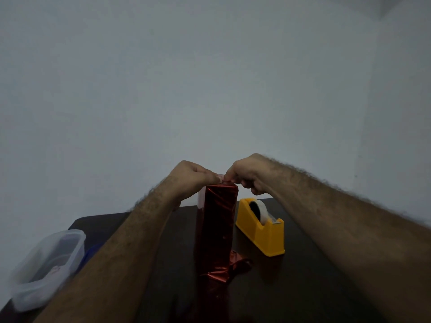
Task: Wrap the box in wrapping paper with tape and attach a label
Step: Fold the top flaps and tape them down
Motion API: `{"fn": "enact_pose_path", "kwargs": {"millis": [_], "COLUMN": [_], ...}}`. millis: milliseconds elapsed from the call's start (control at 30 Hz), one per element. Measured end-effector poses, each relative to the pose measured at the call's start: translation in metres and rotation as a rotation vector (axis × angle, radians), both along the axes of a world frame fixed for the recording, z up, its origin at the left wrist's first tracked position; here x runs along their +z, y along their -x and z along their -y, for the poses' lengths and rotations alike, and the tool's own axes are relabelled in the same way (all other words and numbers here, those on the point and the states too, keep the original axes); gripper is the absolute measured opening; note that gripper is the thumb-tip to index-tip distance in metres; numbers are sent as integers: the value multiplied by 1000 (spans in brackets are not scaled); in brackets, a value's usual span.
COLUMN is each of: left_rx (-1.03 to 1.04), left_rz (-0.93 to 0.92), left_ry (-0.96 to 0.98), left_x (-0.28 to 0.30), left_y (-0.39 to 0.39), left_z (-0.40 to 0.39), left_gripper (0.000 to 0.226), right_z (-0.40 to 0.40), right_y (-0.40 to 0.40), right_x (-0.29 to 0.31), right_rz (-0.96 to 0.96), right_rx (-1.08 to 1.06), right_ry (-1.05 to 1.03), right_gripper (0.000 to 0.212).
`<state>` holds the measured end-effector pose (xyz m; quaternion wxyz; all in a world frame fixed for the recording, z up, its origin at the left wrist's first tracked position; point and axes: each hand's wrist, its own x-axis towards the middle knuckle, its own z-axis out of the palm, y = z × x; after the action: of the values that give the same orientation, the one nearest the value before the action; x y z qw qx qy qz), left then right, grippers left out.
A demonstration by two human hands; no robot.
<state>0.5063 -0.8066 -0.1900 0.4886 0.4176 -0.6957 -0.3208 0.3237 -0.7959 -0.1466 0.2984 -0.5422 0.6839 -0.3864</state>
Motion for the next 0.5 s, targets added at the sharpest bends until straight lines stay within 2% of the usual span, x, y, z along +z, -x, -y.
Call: {"fn": "enact_pose_path", "kwargs": {"millis": [200,300,433,500], "left_rx": [6,-5,-4,4], "left_rz": [31,37,52,48], "left_ry": [5,-8,-5,-10], "left_x": [1,1,1,1], "left_y": [1,0,1,-1], "left_z": [-1,-1,-1,0], "left_gripper": [12,10,9,9], "right_z": [-1,3,7,3], "right_y": [1,7,13,14], "right_x": [0,3,0,-6], "right_rz": [-1,-20,67,150], "right_rx": [-34,-13,9,22], "right_ry": [28,-75,-198,-209], "right_gripper": [16,22,23,14]}}
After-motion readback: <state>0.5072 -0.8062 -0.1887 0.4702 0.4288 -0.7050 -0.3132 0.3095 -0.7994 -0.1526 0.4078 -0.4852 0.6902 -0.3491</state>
